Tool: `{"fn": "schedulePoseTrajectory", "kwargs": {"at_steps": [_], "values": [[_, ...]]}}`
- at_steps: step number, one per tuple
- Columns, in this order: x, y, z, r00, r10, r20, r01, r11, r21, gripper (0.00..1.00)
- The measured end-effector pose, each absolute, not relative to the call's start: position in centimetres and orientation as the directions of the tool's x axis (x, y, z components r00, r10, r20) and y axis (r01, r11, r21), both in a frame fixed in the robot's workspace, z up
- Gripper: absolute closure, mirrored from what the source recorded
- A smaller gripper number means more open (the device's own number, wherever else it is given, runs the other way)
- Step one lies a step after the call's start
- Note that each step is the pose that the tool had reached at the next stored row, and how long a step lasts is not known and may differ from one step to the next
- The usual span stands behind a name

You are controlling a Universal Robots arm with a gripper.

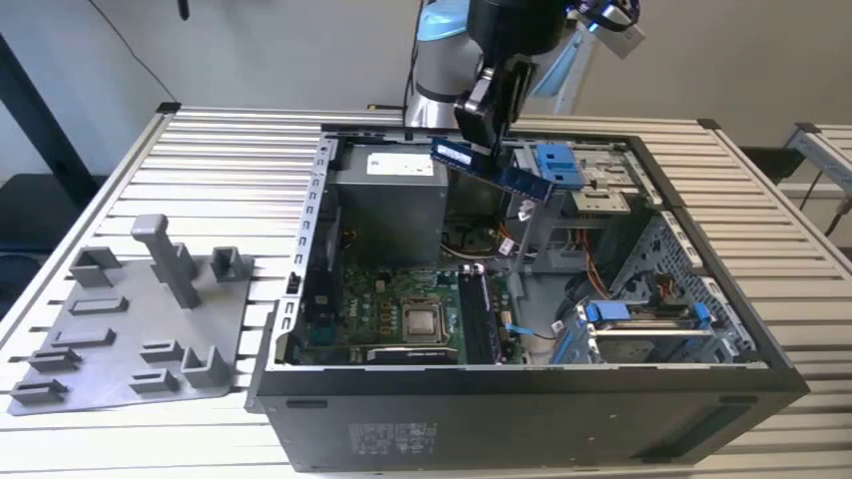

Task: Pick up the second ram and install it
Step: 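Insert the second ram into the second slot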

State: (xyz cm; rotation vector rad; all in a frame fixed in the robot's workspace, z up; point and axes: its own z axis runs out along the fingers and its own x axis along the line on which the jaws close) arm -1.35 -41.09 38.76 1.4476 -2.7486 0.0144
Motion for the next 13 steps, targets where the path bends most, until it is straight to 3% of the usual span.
{"fn": "schedulePoseTrajectory", "kwargs": {"at_steps": [13], "values": [[-1.35,-41.10,38.74,-0.643,-0.765,0.036,-0.766,0.643,0.008,0.86]]}}
